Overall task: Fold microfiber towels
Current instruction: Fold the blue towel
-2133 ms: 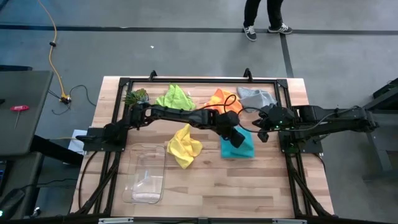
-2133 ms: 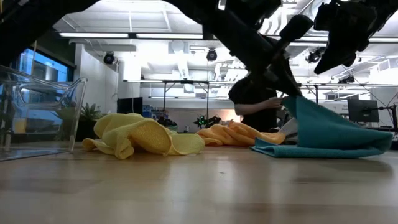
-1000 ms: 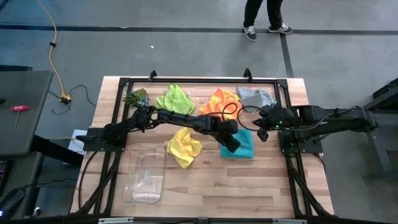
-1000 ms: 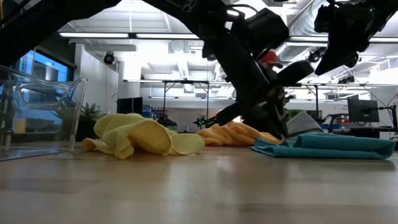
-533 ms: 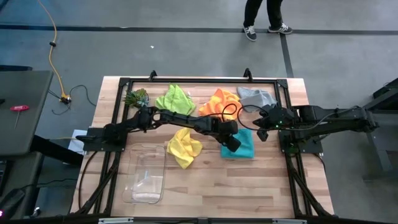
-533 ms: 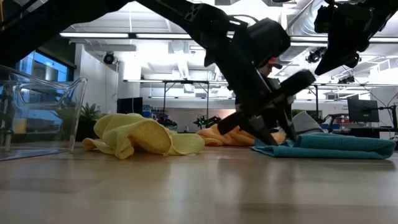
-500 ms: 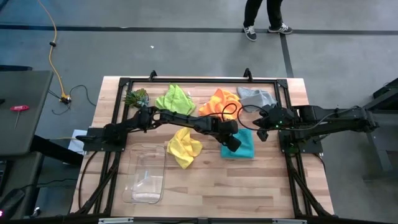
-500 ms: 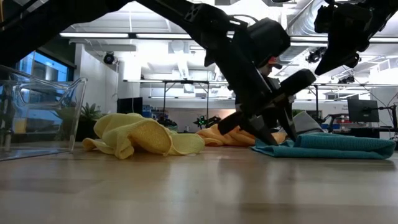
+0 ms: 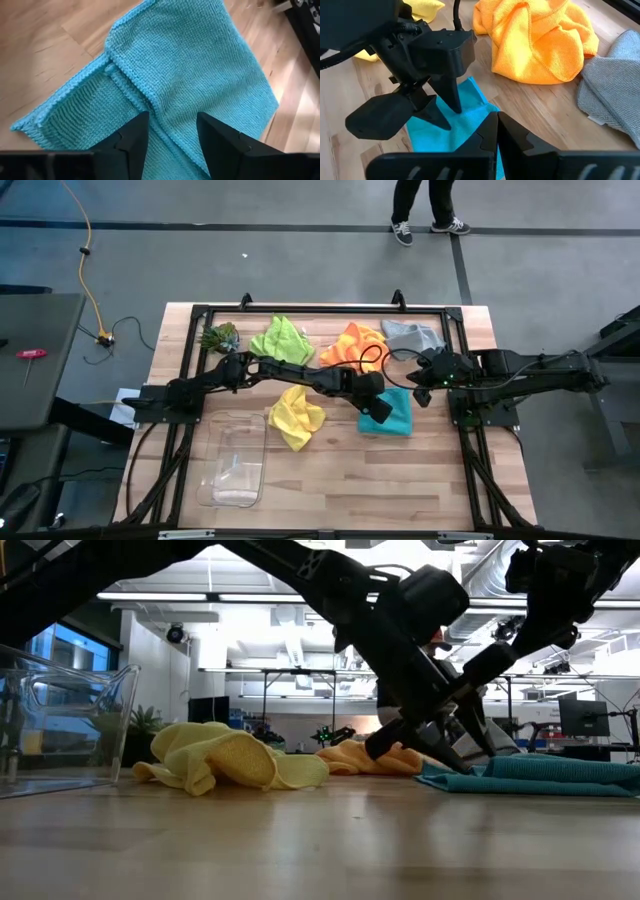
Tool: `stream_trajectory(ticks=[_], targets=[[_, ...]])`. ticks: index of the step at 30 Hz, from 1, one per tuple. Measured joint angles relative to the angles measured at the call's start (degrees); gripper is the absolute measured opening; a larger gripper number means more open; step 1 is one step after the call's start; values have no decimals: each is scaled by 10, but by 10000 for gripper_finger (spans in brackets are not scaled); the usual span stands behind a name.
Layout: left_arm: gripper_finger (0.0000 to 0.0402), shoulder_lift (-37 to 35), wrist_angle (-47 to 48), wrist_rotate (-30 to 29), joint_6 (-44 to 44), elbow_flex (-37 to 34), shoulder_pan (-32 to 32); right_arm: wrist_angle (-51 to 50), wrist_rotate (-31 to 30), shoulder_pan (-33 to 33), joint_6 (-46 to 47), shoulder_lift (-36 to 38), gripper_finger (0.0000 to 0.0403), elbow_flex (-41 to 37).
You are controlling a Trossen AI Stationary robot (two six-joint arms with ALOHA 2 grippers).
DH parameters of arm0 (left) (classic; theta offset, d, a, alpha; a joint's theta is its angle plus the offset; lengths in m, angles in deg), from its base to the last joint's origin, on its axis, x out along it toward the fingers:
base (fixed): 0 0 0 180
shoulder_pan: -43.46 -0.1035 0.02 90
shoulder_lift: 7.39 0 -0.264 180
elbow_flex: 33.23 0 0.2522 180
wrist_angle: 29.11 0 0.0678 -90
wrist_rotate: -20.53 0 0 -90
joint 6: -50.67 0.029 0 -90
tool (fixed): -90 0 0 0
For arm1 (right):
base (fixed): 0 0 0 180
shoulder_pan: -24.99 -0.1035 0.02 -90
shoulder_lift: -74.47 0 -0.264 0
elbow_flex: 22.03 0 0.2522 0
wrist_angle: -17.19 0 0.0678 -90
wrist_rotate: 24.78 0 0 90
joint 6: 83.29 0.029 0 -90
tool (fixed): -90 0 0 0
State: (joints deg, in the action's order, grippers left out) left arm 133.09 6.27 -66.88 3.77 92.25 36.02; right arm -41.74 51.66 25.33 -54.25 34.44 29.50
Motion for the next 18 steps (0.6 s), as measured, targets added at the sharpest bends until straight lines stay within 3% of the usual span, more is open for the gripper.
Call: stream_trajectory(ticks=[7, 18], targets=[[147, 0, 24, -12, -1, 0, -2, -7, 0, 0, 5, 0, 0, 0], [147, 6, -23, -6, -24, 0, 0, -9, 0, 0, 10, 0, 0, 0]])
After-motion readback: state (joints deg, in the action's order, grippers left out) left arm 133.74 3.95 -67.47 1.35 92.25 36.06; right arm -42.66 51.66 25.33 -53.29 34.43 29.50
